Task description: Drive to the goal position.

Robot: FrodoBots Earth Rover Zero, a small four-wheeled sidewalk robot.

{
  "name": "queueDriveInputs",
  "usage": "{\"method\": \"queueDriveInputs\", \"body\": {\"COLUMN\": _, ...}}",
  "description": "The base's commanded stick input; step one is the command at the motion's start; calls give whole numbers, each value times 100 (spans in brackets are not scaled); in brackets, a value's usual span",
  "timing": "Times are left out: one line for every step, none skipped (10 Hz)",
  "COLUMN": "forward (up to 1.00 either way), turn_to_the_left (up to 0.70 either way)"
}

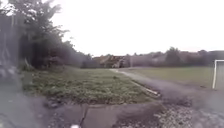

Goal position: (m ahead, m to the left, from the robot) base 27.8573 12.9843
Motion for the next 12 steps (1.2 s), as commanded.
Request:
{"method": "queueDriveInputs", "body": {"forward": -2, "turn_to_the_left": 0}}
{"method": "queueDriveInputs", "body": {"forward": 0, "turn_to_the_left": -70}}
{"method": "queueDriveInputs", "body": {"forward": 0, "turn_to_the_left": -70}}
{"method": "queueDriveInputs", "body": {"forward": 0, "turn_to_the_left": -70}}
{"method": "queueDriveInputs", "body": {"forward": 0, "turn_to_the_left": -70}}
{"method": "queueDriveInputs", "body": {"forward": 0, "turn_to_the_left": -70}}
{"method": "queueDriveInputs", "body": {"forward": 0, "turn_to_the_left": -70}}
{"method": "queueDriveInputs", "body": {"forward": 0, "turn_to_the_left": -70}}
{"method": "queueDriveInputs", "body": {"forward": 0, "turn_to_the_left": -70}}
{"method": "queueDriveInputs", "body": {"forward": 0, "turn_to_the_left": -70}}
{"method": "queueDriveInputs", "body": {"forward": 0, "turn_to_the_left": -70}}
{"method": "queueDriveInputs", "body": {"forward": 0, "turn_to_the_left": -70}}
